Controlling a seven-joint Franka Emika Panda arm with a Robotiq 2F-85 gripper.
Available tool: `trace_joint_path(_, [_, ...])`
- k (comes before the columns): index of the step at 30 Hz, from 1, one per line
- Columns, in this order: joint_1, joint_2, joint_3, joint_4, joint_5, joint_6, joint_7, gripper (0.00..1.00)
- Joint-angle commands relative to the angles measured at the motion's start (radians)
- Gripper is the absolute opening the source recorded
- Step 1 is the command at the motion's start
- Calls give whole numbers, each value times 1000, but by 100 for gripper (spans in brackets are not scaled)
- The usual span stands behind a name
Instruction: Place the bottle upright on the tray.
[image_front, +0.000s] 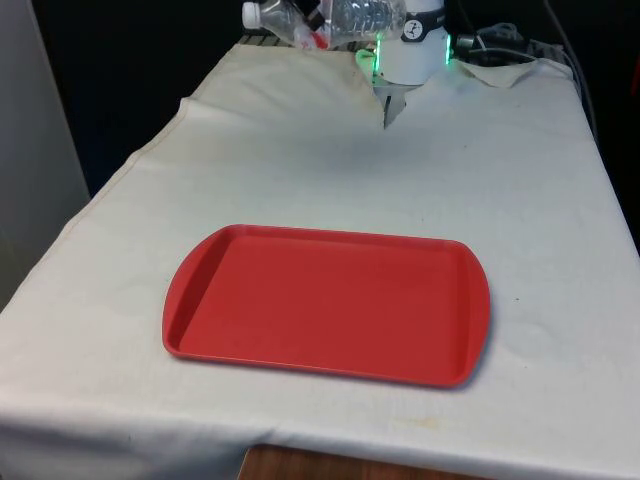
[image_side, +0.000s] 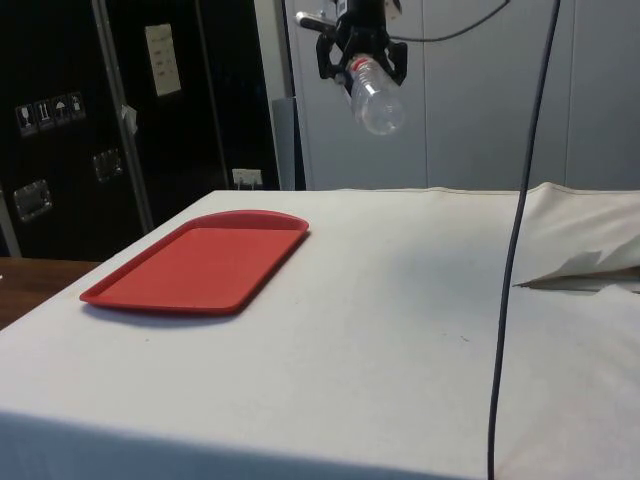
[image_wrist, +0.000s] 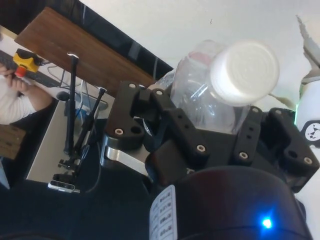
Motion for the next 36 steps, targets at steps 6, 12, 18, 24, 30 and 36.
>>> trace_joint_path(6, [8,-28,16,-10,-21,37,4,0])
trace_joint_path(12, [8,-44,35,-11,-38,55,5,0])
trace_joint_path(18, [8,-57,50,-13,-49,68,5,0])
trace_joint_path(24, [7,-72,69,-14,-63,84,5,0])
trace_joint_path(30, [7,-89,90,-15,-81,102,6,0])
trace_joint_path(36, [7,-102,107,-16,-94,116,6,0])
